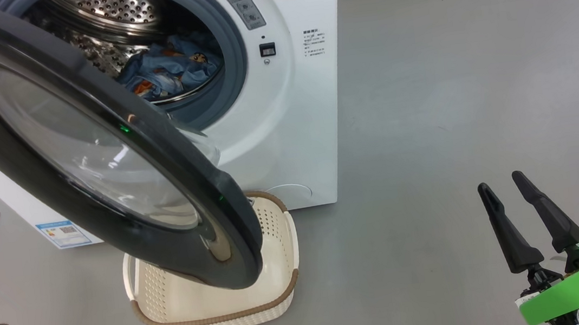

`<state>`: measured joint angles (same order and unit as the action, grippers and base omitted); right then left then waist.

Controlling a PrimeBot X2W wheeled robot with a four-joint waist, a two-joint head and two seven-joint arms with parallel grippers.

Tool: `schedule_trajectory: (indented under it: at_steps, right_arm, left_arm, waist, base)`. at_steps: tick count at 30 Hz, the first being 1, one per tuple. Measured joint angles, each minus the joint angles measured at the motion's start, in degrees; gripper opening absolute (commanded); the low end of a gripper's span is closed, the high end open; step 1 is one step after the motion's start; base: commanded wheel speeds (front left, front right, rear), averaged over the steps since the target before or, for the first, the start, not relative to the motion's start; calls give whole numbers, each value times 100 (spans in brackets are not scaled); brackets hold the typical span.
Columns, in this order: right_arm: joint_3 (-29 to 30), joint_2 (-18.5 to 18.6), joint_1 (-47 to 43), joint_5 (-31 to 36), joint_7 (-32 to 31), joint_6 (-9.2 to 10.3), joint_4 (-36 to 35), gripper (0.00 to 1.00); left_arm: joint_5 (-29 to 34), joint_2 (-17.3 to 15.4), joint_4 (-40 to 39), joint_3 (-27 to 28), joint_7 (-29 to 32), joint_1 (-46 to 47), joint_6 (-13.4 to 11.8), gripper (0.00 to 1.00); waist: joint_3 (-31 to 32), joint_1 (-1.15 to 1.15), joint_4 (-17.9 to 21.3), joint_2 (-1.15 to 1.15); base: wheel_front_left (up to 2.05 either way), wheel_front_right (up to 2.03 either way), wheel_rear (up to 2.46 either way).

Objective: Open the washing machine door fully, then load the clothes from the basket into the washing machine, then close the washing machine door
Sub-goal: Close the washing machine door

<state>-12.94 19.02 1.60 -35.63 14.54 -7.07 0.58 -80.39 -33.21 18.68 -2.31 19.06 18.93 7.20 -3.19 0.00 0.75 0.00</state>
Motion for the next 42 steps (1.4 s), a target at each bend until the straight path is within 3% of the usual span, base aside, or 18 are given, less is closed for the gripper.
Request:
schedule_trajectory:
  at_steps: [30,42]
  right_arm:
    - [-16,49,0,0,0,0,2,100]
    - [-15,48,0,0,0,0,1,100]
  left_arm:
    - [242,-299,229,-1359,-2929,-661,8,100]
    - [339,-372,341,-1703,-3320,-747,8,100]
  waist:
    - [35,0,-182,0]
    - [-3,0,-257,0]
  base:
    - [0,0,0]
    - [0,0,0]
